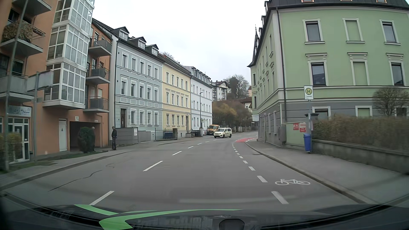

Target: Follow the waypoints while adhering to traffic rules and regulations

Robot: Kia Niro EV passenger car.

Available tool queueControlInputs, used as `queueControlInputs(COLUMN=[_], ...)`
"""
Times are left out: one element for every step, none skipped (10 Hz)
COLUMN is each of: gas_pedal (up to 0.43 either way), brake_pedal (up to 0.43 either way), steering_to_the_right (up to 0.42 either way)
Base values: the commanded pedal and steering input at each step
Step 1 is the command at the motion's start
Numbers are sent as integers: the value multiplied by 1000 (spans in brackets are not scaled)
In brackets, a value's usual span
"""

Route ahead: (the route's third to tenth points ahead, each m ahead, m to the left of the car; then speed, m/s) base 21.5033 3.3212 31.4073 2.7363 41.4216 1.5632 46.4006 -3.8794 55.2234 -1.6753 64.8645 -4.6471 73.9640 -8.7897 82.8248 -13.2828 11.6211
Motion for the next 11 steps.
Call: queueControlInputs(gas_pedal=[110,110,110,110,110,110,110,110,110,110,110], brake_pedal=[0,0,0,0,0,0,0,0,0,0,0], steering_to_the_right=[-1,-1,-1,3,6,7,9,11,14,15,15])
